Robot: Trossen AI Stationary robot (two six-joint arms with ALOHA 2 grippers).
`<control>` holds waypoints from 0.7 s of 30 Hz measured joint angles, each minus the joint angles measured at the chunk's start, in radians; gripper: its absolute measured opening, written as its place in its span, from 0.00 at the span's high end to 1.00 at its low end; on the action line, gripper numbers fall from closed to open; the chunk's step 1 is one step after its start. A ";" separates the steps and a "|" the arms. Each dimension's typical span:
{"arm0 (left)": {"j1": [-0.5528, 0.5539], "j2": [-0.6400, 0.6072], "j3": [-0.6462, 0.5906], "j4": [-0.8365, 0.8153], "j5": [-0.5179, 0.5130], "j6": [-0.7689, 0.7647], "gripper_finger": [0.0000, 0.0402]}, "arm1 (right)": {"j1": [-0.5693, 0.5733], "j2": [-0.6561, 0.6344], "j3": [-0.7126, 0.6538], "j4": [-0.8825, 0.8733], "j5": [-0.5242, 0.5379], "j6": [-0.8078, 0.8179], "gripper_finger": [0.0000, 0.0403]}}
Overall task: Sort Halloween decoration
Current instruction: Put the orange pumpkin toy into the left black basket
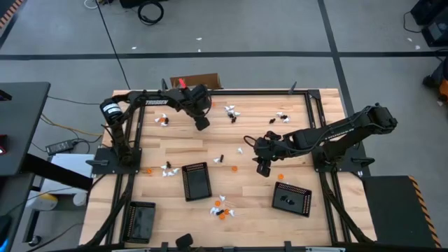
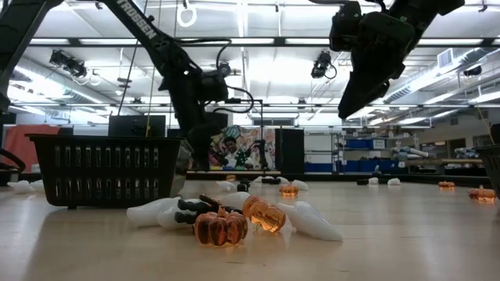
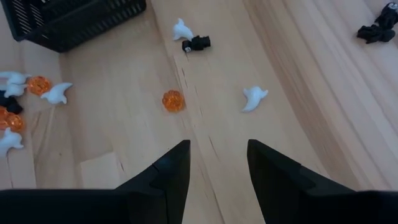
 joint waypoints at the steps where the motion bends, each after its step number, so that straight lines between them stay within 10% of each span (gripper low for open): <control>1: 0.000 -0.001 0.001 0.025 -0.001 -0.005 0.86 | 0.000 0.000 0.000 0.002 0.000 -0.001 0.59; 13: 0.002 0.016 0.020 0.226 -0.017 -0.074 0.52 | -0.001 0.000 0.000 0.032 0.000 -0.019 0.59; 21: 0.008 0.127 0.159 0.108 -0.017 -0.071 0.48 | -0.003 0.000 0.000 0.070 0.013 -0.041 0.59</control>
